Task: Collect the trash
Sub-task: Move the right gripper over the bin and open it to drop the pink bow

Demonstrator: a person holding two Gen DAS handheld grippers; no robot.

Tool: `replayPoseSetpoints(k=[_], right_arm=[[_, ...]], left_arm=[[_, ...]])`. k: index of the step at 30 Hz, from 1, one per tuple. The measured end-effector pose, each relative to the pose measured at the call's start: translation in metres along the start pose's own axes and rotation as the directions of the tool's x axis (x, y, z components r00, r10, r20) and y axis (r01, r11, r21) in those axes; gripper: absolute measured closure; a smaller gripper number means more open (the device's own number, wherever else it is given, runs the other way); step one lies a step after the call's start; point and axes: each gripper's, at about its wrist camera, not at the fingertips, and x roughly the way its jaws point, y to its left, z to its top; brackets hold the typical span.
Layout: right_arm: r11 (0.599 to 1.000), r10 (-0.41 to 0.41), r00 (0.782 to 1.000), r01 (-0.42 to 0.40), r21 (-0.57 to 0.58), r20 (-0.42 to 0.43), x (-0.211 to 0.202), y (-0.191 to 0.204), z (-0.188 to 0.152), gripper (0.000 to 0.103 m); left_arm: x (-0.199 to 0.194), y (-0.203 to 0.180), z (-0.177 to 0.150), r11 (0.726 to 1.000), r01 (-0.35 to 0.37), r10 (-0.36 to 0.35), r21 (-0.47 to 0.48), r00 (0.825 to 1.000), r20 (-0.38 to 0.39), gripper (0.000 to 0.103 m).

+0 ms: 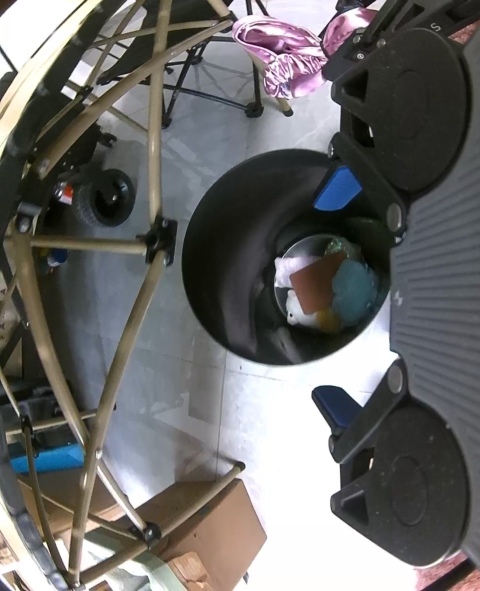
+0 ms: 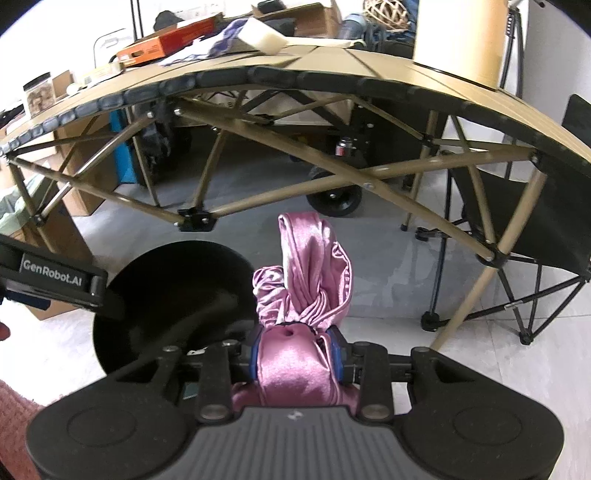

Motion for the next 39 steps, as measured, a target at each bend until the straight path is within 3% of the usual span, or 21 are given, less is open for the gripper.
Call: replayPoseSetpoints(k=[22, 39], right_arm=[[0.988, 0.111, 0.993, -0.115, -0.101, -0.037, 0.012, 0.081, 0.018, 0.069], [0.984, 0.119, 0.986, -0.133, -0.121, -0.117, 0.037, 0.122, 0.024, 0.069]], left_arm=[[-0.015, 0.072, -0.004, 0.994, -0.006, 0.009, -0.108, 1.0, 0.023, 0.0], [-0.014, 0.121, -0.011, 0.984, -0.026, 0.029, -0.176, 0.999, 0.015, 0.0]])
